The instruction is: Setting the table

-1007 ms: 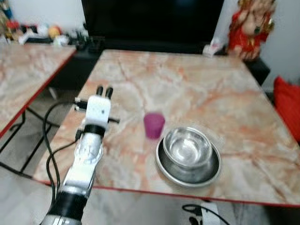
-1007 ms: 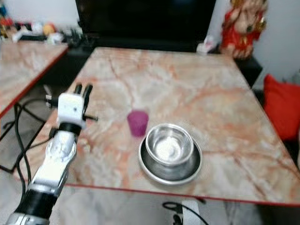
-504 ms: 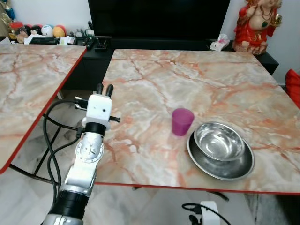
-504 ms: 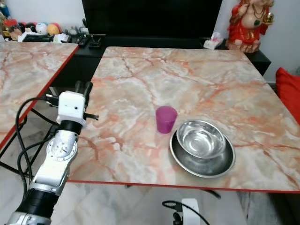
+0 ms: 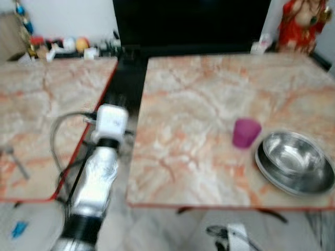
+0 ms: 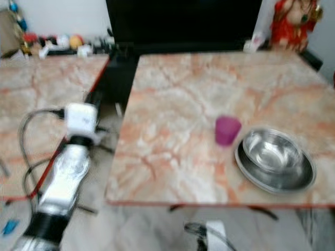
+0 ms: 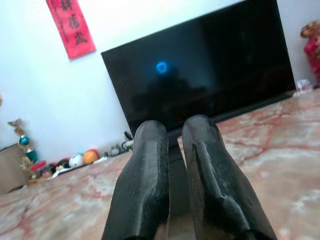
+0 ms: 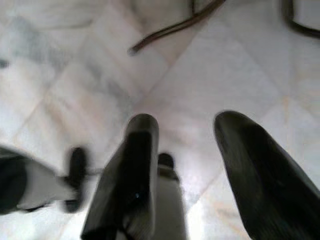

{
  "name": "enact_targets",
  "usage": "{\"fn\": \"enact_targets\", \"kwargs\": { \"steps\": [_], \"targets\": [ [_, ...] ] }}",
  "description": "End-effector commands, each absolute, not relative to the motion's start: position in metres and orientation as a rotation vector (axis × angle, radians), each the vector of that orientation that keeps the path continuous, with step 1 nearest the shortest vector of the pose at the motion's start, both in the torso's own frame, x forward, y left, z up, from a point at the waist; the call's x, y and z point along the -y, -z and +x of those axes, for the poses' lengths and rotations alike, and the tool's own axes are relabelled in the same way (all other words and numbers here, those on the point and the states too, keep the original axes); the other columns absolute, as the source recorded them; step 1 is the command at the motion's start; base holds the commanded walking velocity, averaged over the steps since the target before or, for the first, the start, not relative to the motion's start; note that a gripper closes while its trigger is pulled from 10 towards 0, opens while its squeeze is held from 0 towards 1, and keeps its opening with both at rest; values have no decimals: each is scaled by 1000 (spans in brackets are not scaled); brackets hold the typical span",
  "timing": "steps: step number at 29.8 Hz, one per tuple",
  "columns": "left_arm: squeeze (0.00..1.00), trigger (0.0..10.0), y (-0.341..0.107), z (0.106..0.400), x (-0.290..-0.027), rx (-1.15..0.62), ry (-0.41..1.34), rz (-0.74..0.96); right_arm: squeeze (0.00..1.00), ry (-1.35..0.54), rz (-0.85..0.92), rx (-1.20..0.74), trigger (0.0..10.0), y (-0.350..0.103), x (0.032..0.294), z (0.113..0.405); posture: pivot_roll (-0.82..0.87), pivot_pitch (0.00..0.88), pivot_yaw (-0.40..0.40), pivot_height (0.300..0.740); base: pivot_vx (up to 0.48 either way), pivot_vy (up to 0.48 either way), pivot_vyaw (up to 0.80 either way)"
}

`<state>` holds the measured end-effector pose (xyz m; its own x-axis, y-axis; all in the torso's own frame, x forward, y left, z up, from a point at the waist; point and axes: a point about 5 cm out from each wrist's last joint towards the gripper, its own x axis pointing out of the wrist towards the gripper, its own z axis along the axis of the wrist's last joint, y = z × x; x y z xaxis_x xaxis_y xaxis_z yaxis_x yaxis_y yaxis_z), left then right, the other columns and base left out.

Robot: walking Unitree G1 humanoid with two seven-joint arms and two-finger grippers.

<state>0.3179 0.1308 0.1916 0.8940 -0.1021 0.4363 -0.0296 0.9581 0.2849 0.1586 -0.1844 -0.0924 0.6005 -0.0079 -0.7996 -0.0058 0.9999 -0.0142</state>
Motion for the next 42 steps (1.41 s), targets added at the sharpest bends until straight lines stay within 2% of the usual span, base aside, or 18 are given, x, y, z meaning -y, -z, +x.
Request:
{"fn": "enact_targets", "kwargs": {
  "steps": [1, 4, 30, 35, 42],
  "targets": [
    [0, 10000, -199, 317, -139, 491, 13, 308, 0, -27, 2, -918, 10000, 92, 174, 162, 117, 0, -18, 740, 0, 480, 0],
    [0, 10000, -199, 317, -139, 493, 12, 310, 0, -35, 4, -916, 10000, 92, 174, 163, 117, 0, -18, 740, 0, 480, 181],
    [0, 10000, -203, 318, -139, 506, 1, 310, 0, -44, 16, -919, 10000, 92, 173, 162, 121, 0, -18, 740, 0, 480, 784],
    [0, 10000, -202, 318, -141, 501, -1, 304, 0, -27, 20, -919, 10000, 92, 173, 162, 121, 0, -17, 740, 0, 437, 95],
    [0, 10000, -189, 316, -166, 428, -71, 288, 0, -17, 22, -920, 10000, 92, 174, 162, 122, 0, -14, 740, 0, 0, 0]
  ]
}}
